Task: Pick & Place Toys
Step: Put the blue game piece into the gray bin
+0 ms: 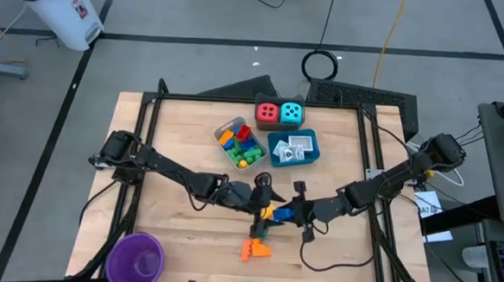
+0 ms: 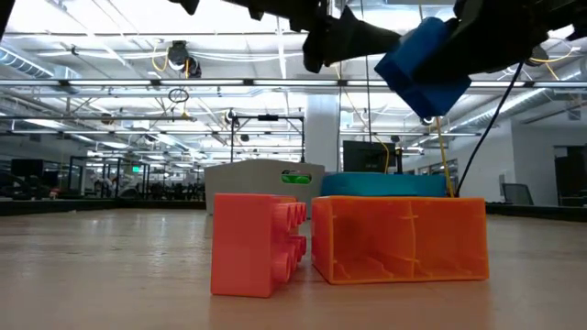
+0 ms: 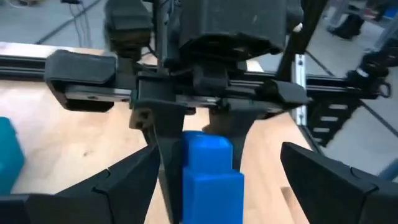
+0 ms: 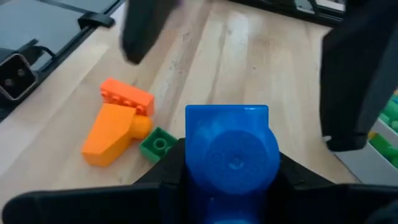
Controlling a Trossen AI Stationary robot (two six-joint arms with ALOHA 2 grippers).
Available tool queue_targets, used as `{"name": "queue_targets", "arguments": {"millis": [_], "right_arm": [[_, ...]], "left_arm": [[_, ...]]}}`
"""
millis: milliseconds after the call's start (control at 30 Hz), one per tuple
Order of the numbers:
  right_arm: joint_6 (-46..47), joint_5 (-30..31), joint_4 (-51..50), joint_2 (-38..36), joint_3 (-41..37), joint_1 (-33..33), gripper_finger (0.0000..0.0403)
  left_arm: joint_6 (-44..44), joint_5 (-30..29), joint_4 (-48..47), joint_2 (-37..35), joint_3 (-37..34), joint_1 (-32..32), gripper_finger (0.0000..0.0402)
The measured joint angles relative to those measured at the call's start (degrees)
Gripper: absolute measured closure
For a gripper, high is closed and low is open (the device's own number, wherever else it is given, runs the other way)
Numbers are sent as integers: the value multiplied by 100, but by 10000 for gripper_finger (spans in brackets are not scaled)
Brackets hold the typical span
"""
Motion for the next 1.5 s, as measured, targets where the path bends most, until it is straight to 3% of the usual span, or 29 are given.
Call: {"name": "queue_targets", "arguments": {"millis": [233, 467, 567, 767, 867, 967, 1133, 1267, 1333, 1500], "right_arm": [[-93, 459, 420, 0, -2, 4, 310], [-133, 509, 530, 0, -7, 10, 302], [-133, 517, 530, 1, -7, 9, 302], [-49, 549, 501, 4, -17, 4, 294], [-87, 556, 436, 7, -17, 3, 270], [-120, 570, 216, -88, -12, 3, 241], [245, 716, -651, -633, 5, -14, 203], [699, 355, -1177, -1104, -25, 43, 187], [878, 514, -1203, -1298, -49, 62, 183], [987, 494, -1246, -1548, -183, 162, 186]], "left_arm": [[96, -262, -209, -8, -4, 5, 64], [116, -513, -306, -8, -6, 10, 71], [131, -510, -316, -8, -6, 10, 104], [173, -547, -529, -12, -6, 17, 218], [192, -652, -538, -14, -6, 31, 219], [325, -995, -758, -198, -12, 44, 267], [239, -1771, -1550, -754, -12, 45, 260], [157, -3454, -2045, -1000, -16, 164, 260], [-76, -4030, -2447, -1000, -11, 272, 260], [-1146, -3842, -3633, -979, -115, 1025, 260]]}}
